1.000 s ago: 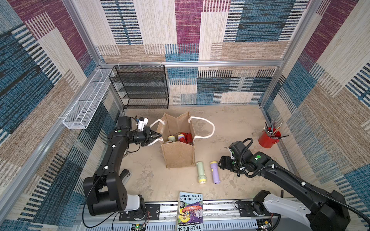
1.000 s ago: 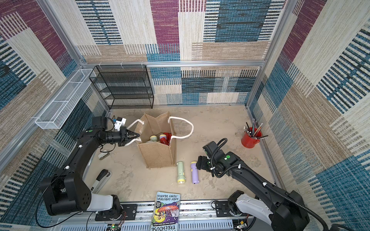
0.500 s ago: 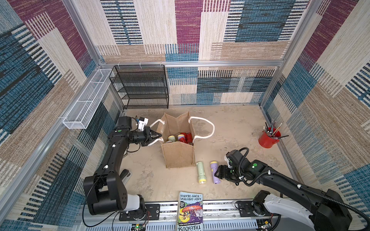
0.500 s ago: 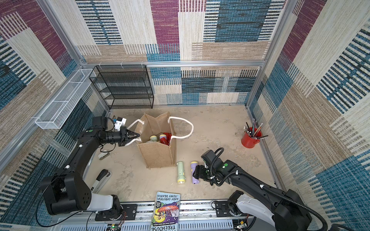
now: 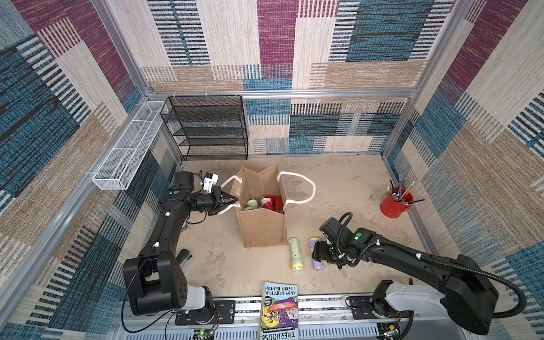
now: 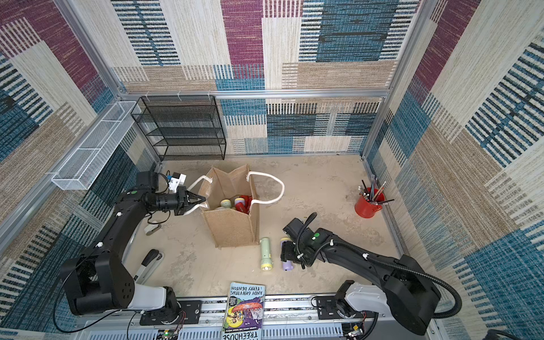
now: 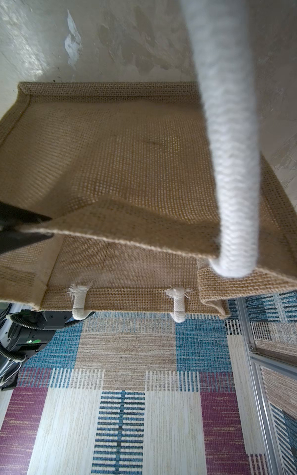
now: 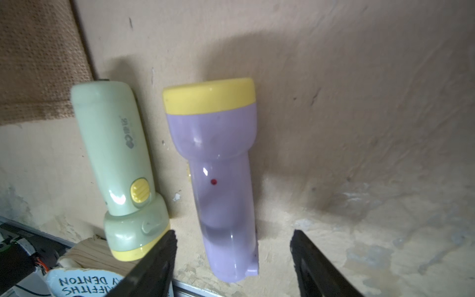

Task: Put the flashlights into the tote bags
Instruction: Pick up the flashlight from the center of the board.

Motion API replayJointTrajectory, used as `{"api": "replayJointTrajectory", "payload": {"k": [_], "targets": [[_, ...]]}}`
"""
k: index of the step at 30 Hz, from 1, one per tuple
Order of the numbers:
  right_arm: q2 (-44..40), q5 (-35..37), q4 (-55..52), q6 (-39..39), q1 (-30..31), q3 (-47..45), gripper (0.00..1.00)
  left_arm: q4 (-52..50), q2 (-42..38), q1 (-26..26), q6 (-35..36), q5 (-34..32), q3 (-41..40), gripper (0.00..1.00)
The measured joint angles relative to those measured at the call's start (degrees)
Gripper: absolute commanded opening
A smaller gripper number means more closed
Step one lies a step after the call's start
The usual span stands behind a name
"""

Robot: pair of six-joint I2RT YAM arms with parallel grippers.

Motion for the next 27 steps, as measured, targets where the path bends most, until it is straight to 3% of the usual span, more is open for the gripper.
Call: {"api": "replayJointTrajectory", "payload": {"k": [13,19,27], "targets": [[8.0,3.54,-0.59,-0.35,3.54,2.43,0.66,0.0,0.0,0.0,0.0,0.02,0.0,0.0],[13.51,7.26,-2.91,-1.01,6.21,5.88,0.58,-0.02,-0.09,0.0,0.0,0.0,0.0,0.0],[14.56,9.29,-4.11,-1.44,7.48,6.21,0.49,-0.02,-0.13,0.0,0.0,0.0,0.0,0.0]]}}
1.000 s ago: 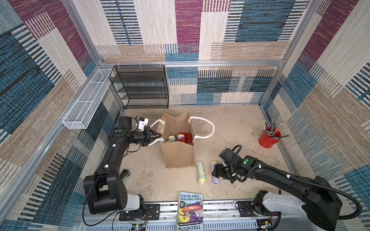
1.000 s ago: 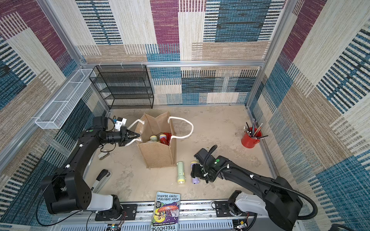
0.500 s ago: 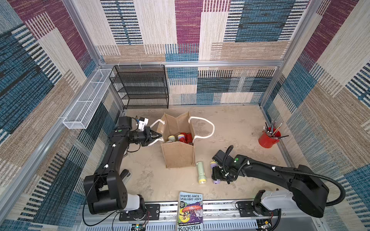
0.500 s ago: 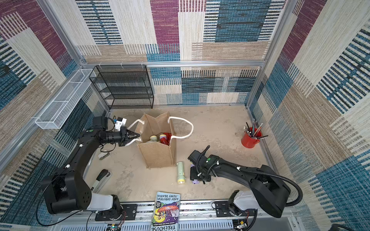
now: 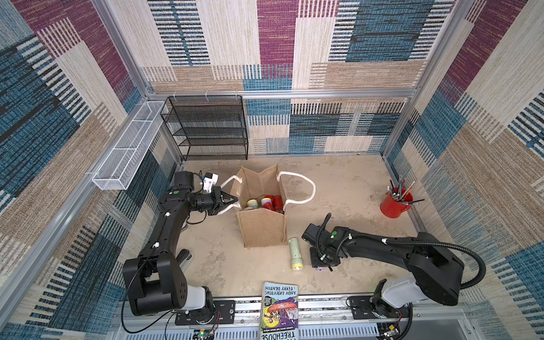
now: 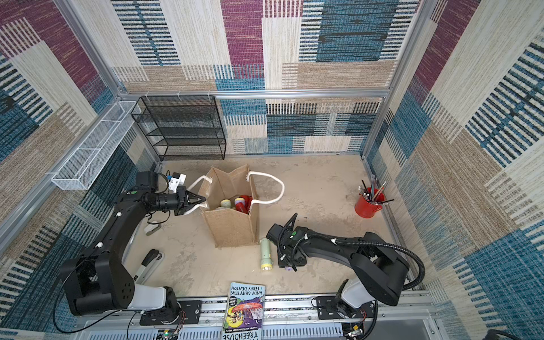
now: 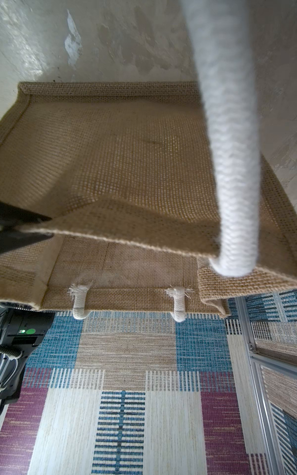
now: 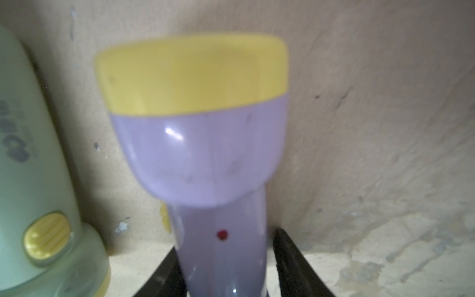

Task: Put the flashlights into the tote bags
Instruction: Pick up the flashlight from the center of the board.

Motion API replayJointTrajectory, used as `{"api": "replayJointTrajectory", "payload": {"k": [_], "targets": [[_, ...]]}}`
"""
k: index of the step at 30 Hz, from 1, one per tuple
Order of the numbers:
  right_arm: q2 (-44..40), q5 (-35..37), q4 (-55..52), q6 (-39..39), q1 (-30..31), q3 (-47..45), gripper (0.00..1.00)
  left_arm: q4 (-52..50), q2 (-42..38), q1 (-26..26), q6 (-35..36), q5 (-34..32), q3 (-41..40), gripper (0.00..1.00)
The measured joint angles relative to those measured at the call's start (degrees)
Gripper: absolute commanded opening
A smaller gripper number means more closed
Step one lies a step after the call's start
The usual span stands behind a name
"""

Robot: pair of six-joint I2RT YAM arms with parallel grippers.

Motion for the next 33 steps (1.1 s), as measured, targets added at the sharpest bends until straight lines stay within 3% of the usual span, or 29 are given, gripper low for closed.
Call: {"api": "replayJointTrajectory", "payload": {"k": [9,13,26,33], "targets": [[-0.26,0.66,-0.94,0.04,0.24,0.72,0.42,0.0,-0.02,0.0,0.0,0.02,0.0,0.0],[-4.7,-0.63,-1.33,0.02,-0.28,4.22,0.42,-0.02,0.0,0.0,0.0,0.02,0.0,0.0],[-10.34,9.05,-11.06,-7.08,-8.0,29.57,0.38,-0.07,-0.35,0.0,0.0,0.0,0.0,0.0],[-6.49,14.8,-11.67,-14.95,-10.62,45.79,0.38,-0.09,-0.35,0.0,0.0,0.02,0.02,0.0]]}}
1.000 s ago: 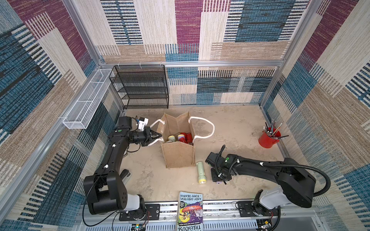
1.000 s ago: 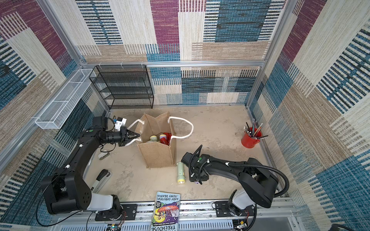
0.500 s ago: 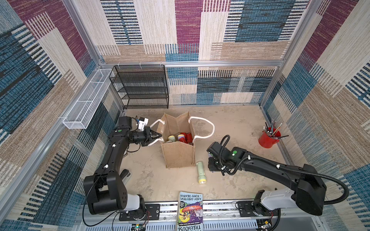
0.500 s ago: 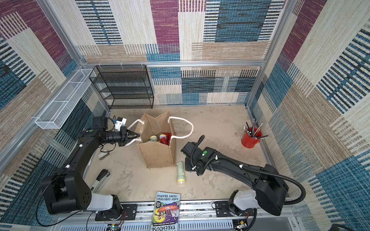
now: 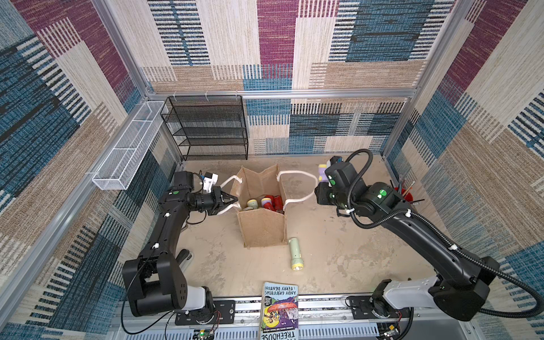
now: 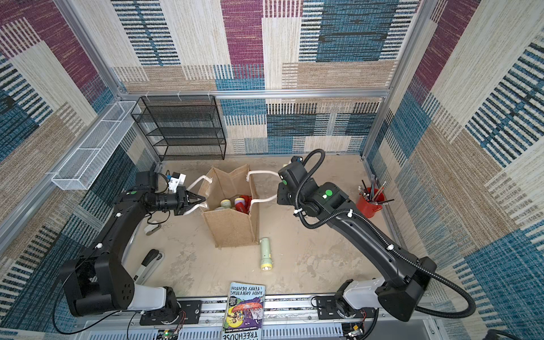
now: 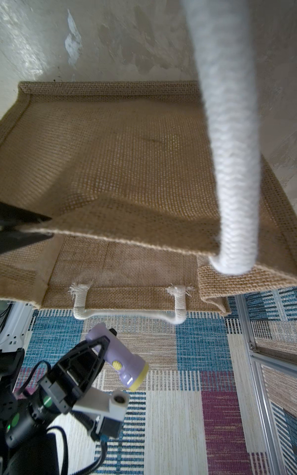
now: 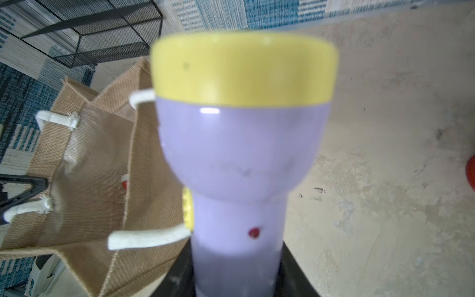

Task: Put the flashlights into the tote bags
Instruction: Pick up the flashlight from the center of the board, then place the flashlight in the canvas bag.

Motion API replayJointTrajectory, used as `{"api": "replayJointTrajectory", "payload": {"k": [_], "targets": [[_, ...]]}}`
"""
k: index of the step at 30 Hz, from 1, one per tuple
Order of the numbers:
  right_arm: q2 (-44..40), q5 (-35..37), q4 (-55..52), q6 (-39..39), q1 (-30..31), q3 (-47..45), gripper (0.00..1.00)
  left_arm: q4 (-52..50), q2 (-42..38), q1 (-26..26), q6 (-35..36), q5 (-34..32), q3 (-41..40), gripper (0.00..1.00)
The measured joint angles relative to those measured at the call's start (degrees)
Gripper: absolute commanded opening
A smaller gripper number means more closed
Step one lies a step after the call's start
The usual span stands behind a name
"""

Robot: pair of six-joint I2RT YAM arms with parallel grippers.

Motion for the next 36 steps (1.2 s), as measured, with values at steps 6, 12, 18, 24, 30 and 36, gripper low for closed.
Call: {"api": "replayJointTrajectory", "payload": {"k": [6,12,18,24,30,36], "targets": [[6.32,1.77,2.91,-6.36,-0.02,10.84,0.38,-0.02,-0.09,0.0,0.02,-0.04,0.0,0.0],[15.85,-6.73,8.22,-10.14,-0.02,19.17,0.36,-0.02,-0.09,0.0,0.02,-0.04,0.0,0.0],[25.66,-14.84,9.49,-12.41,4.13,24.9,0.36,-0.02,-0.13,0.0,0.02,-0.04,0.0,0.0],[31.89,-21.55,9.62,-13.86,7.63,28.79,0.35,-0.02,-0.11,0.0,0.02,-0.04,-0.02,0.0],[33.38,-26.67,10.97,-13.81,8.68,24.13,0.35,-0.02,-0.11,0.0,0.02,0.0,-0.04,0.0],[35.52,-30.32,12.37,-13.38,8.72,20.28,0.35,0.0,-0.11,0.0,0.02,0.02,-0.04,0.0]]}}
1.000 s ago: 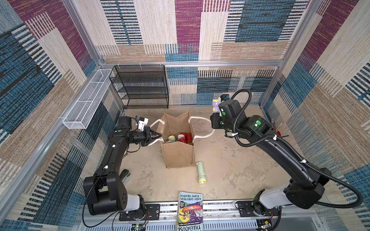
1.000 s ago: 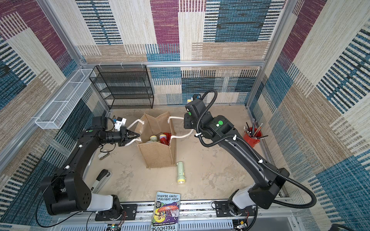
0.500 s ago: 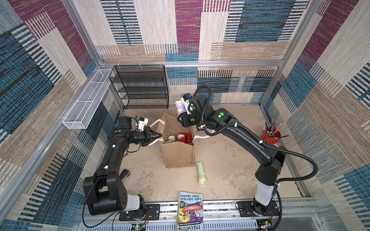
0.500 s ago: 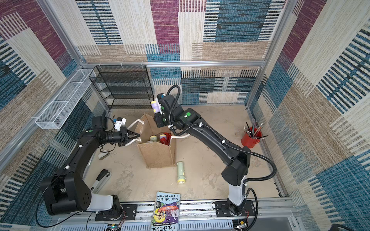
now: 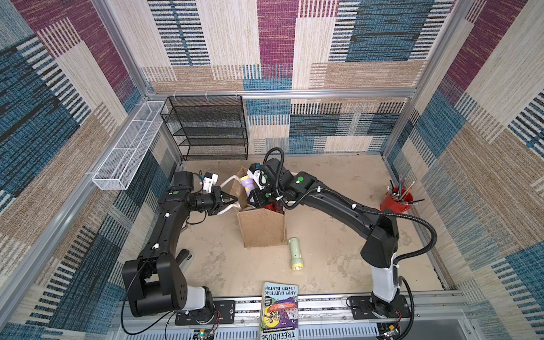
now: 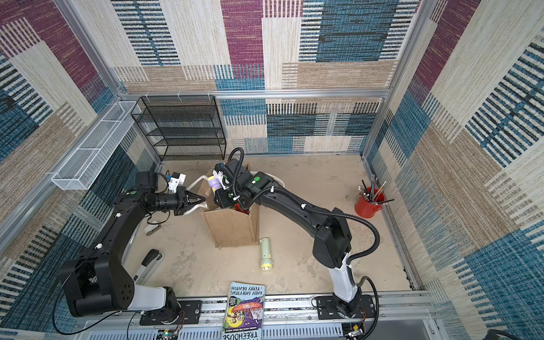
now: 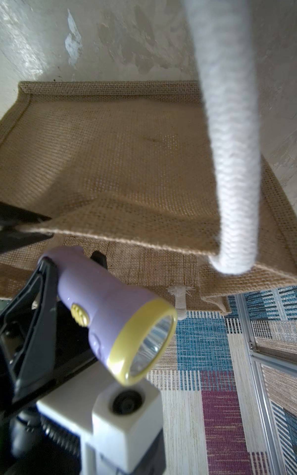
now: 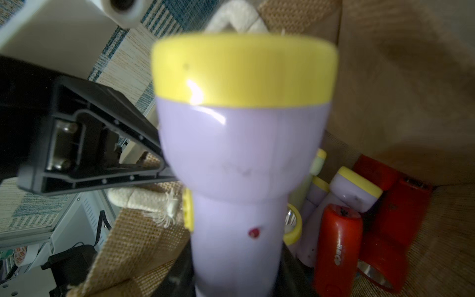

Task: Put the flashlights into the tote bags
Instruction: Place the flashlight in the canvas bag.

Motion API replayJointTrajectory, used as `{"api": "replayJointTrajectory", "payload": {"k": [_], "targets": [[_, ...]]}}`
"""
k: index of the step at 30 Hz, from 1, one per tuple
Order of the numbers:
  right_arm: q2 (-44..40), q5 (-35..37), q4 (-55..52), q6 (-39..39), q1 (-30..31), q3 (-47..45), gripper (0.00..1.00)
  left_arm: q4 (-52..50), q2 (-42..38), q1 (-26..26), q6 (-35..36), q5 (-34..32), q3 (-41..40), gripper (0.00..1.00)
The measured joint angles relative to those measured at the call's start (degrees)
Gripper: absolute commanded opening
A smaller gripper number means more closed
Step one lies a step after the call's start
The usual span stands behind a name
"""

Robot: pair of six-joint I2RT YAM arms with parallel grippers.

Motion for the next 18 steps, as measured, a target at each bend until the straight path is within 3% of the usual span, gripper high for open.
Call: {"api": "replayJointTrajectory", "payload": {"k": [18], "targets": [[3.13,-5.57,5.99,4.09,0.02,-11.41,0.36,-0.44,0.04,-0.04,0.0,0.66,-0.11,0.0]]}}
